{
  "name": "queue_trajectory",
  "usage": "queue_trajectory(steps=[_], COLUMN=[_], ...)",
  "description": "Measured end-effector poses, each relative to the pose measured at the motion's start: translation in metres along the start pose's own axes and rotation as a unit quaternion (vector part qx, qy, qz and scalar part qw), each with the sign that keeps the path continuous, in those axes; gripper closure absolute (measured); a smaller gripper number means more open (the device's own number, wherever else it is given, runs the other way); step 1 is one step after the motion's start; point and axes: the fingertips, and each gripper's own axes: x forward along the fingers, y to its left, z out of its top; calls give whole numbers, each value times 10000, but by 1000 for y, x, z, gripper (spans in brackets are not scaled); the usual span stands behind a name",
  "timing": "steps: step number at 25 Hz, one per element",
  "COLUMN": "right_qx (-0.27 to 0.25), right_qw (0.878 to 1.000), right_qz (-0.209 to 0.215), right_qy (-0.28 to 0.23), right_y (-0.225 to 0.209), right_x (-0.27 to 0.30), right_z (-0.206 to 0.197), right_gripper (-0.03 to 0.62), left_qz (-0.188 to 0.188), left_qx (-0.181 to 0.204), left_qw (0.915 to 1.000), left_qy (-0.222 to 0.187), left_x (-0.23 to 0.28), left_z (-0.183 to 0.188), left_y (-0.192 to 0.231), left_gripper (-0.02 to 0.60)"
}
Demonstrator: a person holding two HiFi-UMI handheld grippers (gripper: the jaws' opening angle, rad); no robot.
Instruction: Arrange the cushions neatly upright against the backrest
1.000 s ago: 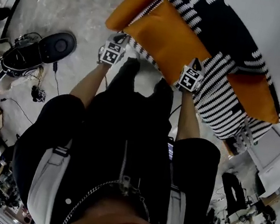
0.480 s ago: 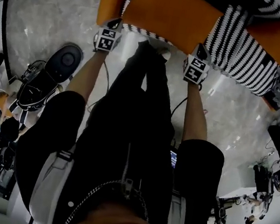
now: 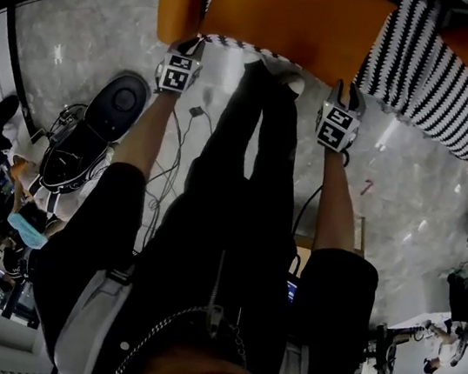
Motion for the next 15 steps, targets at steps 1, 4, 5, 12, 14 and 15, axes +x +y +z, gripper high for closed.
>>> queue_trajectory(steps=[1, 4, 5, 12, 14, 15], right_qx=[-39, -179, -189, -248, -415, -502], right_qw=[9999, 9967, 9953, 9847, 9780, 9737], right_qz=[14, 154, 196, 144, 98, 31], right_qy=[162, 774, 932, 1717, 2044, 2222], right_y=[0, -1, -3, -16, -17, -20], right_x=[8, 36, 45, 89, 100, 105], right_z=[-14, -64, -80, -150, -172, -183], right_gripper=[476, 454, 447, 402, 393, 390], left_qz=[-30, -11, 38, 38, 61, 102], left_qx=[22, 83, 116, 490, 445, 448], left_qw=[10000, 9998, 9997, 9971, 9969, 9968], left_qy=[44, 162, 200, 585, 652, 647], left_x=[7, 28, 35, 86, 98, 101], left_z=[-7, -28, -33, -75, -88, -88], left_y=[0, -1, 0, 8, 15, 17], left_gripper=[531, 477, 439, 305, 304, 308])
